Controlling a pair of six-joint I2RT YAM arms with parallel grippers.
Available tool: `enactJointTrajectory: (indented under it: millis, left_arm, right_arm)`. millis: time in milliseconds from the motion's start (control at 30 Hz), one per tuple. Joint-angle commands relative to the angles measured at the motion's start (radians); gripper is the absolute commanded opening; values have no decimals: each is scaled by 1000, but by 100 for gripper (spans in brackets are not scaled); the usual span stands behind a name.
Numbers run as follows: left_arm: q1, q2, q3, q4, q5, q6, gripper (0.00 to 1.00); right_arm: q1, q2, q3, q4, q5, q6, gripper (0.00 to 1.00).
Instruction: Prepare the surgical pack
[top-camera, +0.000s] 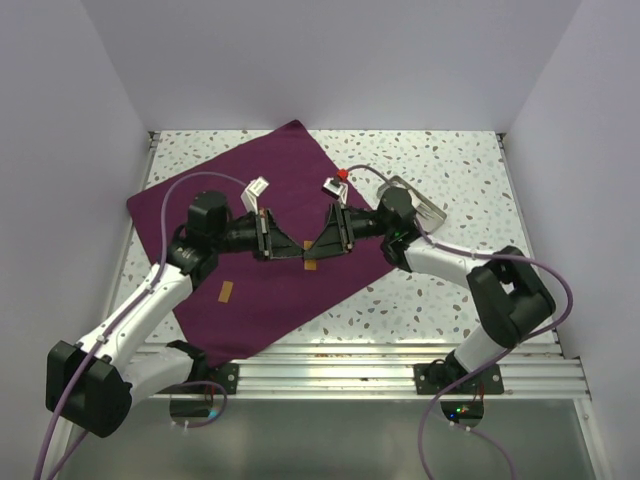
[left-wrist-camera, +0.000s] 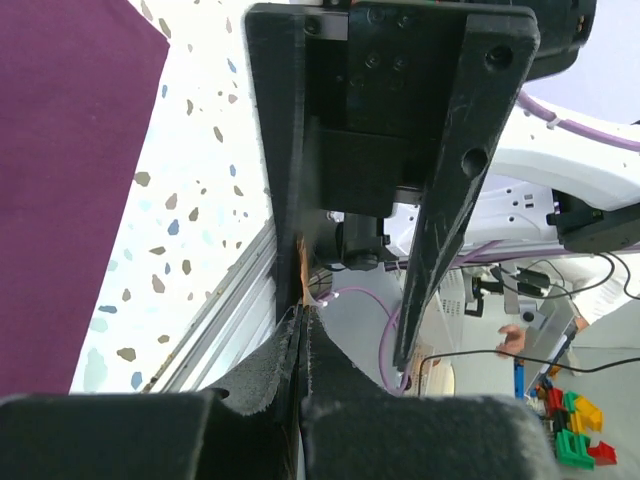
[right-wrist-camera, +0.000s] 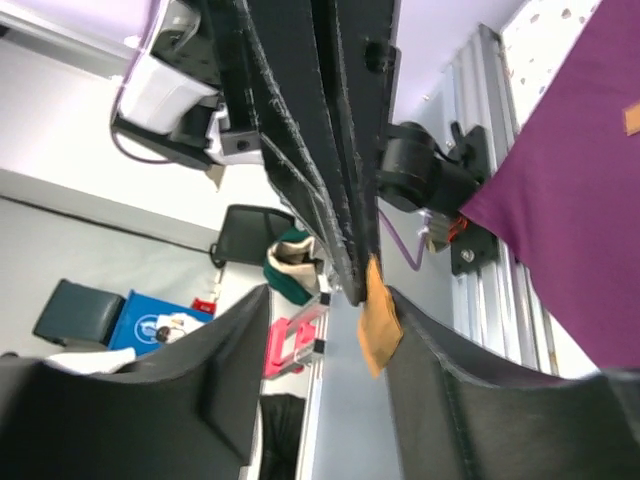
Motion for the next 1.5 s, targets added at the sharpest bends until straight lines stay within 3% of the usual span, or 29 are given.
enactJointTrajectory:
  millis: [0, 167, 233, 333, 367, 433, 467, 500, 633, 667, 733, 800, 833, 933, 1067, 1167, 1267, 1467]
  left_arm:
    - [-4, -5, -8, 57, 28, -6, 0]
    - [-4, 0, -11, 57, 32, -2, 0]
    - [-3, 0, -11, 53, 31, 1, 0]
    - [-3, -2, -14, 48, 26, 4, 0]
    - [-3, -2, -14, 43, 25, 4, 0]
    - [-3, 0, -14, 36, 20, 10, 0]
    - [-1, 1, -14, 34, 17, 10, 0]
    - [-1, 1, -14, 33, 14, 12, 0]
    - [-1, 17, -19, 42, 12, 6, 0]
    - [-1, 21, -20, 45, 17, 4, 0]
    - [-1, 29, -16, 56, 23, -2, 0]
    - [5, 32, 3, 9, -4, 30, 18]
    - [13, 32, 17, -30, -27, 50, 40]
    - [48, 27, 55, -121, -107, 107, 62]
    - [62, 76, 220, -398, -387, 262, 71]
    - [63, 162, 290, -611, -685, 345, 76]
    - [63, 236, 281, -677, -818, 366, 76]
    - [63, 288, 208, -635, -893, 362, 75]
  right_arm:
    - [1, 12, -28, 416, -12, 268, 48]
    - [1, 92, -41, 718, -18, 487, 40]
    - [0, 79, -47, 679, -12, 465, 38]
    - [1, -6, -50, 377, 2, 244, 36]
    - [3, -30, -38, 147, 8, 80, 35]
    - [1, -102, -10, -116, 23, -107, 29]
    - [3, -121, 40, -388, 28, -302, 26]
    - [3, -132, 62, -493, 34, -381, 24]
    - [3, -147, 68, -576, 23, -454, 10]
    - [3, -149, 64, -566, 29, -448, 0]
    - [1, -149, 59, -561, 38, -443, 0]
    - [1, -152, 64, -601, 67, -462, 0]
    - [1, -150, 82, -640, 81, -520, 0]
    - [-8, -147, 120, -819, 182, -632, 0]
    - [-87, -129, 165, -1027, 404, -704, 0]
    - [-246, -96, 189, -1079, 561, -695, 0]
    - [-380, -29, 246, -1142, 688, -706, 0]
    - [-580, 161, 395, -1201, 819, -730, 0]
